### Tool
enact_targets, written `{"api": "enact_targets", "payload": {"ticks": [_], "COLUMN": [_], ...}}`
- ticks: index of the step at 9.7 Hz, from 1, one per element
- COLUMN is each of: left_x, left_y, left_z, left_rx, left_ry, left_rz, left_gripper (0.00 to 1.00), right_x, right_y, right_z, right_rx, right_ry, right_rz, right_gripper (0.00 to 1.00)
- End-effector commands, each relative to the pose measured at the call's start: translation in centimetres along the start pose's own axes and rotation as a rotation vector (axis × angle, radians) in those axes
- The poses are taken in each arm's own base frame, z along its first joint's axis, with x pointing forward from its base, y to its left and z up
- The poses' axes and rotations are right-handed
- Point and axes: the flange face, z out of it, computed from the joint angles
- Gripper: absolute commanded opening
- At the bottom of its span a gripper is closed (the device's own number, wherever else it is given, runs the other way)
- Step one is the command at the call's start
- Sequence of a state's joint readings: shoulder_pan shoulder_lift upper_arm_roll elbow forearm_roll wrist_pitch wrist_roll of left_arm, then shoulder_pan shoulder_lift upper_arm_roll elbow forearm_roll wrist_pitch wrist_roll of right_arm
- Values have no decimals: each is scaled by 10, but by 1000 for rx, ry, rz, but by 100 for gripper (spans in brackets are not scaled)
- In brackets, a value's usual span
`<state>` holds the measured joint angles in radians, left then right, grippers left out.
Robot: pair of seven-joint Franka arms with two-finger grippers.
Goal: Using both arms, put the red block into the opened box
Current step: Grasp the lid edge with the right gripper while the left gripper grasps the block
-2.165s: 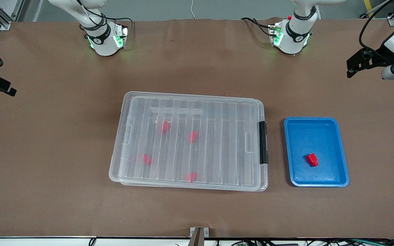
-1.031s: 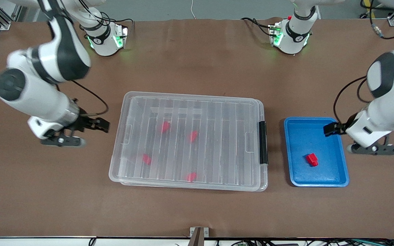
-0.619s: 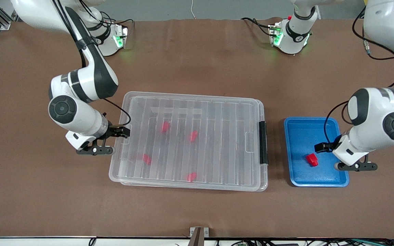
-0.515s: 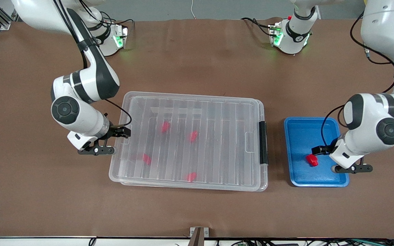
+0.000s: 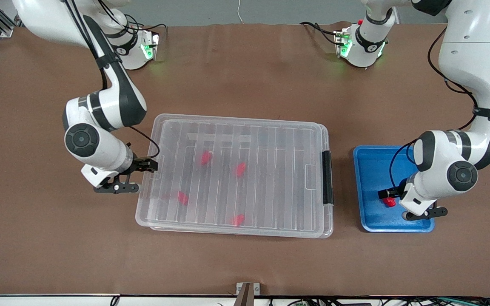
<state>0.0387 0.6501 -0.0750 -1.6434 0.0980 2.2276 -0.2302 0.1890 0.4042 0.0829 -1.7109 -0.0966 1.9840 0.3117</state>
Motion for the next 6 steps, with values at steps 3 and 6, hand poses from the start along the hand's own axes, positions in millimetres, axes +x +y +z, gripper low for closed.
{"api": "enact_targets", "payload": {"ticks": [3, 6], "left_x": [3, 5], "left_y": [-3, 0], "left_z": [43, 44], "left_rx": [-2, -5], "left_ry": [-9, -8], "left_rz": [-17, -16], "left_gripper": [56, 22], "right_x": [-3, -2], "right_y": [89, 137], "right_z": [-5, -3], "right_rx": [-106, -101], "right_ry": [-75, -117], "right_rz": [-7, 2], "right_gripper": [100, 100]}}
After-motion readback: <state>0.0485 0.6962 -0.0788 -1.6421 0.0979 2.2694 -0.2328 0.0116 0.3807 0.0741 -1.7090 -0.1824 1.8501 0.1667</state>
